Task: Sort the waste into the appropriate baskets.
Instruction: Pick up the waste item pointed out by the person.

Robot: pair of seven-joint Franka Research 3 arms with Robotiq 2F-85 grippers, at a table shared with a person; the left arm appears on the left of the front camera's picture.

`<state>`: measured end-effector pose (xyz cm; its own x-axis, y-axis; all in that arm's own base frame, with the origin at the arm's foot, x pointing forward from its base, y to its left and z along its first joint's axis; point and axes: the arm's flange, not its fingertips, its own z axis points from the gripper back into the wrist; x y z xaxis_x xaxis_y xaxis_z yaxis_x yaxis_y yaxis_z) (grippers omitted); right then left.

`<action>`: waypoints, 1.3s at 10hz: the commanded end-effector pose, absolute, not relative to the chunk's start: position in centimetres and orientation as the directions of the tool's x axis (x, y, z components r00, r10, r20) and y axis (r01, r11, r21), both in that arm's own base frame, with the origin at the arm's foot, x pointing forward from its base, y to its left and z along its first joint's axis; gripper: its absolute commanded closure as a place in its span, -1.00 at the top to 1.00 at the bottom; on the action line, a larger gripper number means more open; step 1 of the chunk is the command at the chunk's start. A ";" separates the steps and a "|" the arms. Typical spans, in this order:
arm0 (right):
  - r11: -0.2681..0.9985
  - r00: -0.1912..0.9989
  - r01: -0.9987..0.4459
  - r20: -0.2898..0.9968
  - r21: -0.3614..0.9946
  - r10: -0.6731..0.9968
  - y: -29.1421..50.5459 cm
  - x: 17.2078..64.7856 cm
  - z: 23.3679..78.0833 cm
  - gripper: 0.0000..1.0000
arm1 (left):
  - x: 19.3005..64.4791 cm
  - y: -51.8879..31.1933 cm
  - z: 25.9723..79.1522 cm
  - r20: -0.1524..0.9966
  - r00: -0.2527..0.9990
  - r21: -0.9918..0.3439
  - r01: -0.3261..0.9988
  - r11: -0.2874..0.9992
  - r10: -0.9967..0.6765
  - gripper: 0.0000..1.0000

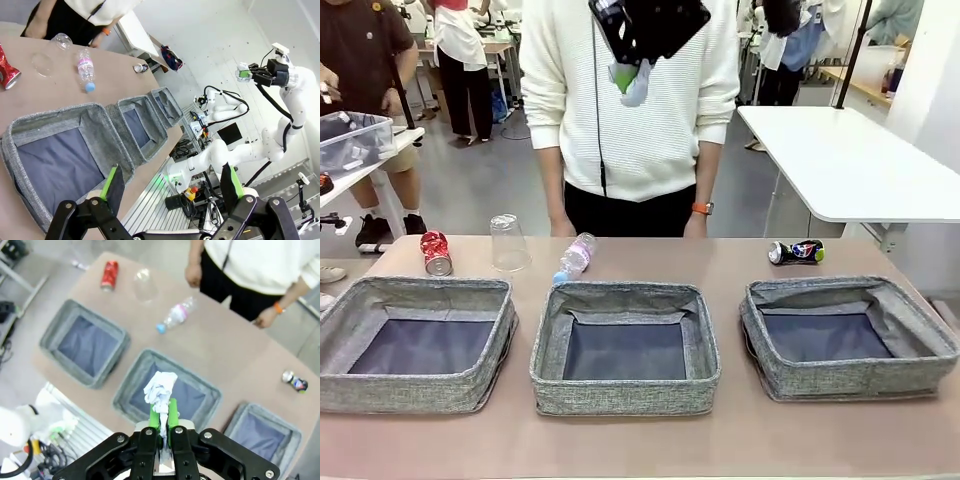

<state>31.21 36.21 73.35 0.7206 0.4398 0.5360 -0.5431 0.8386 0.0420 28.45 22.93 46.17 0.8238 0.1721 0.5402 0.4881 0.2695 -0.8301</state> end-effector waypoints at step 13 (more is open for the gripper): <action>0.846 0.724 -0.529 0.552 0.061 0.413 36.1 32.1 74.9 -0.89 | 28.4 22.9 46.4 0.562 0.808 -0.819 0.513 0.258 0.177 1.00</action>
<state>32.15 36.10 74.92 0.7249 0.4139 0.5506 -0.5296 0.8461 0.0612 28.45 22.94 46.17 0.8237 0.1721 0.5402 0.4881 0.2695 -0.8301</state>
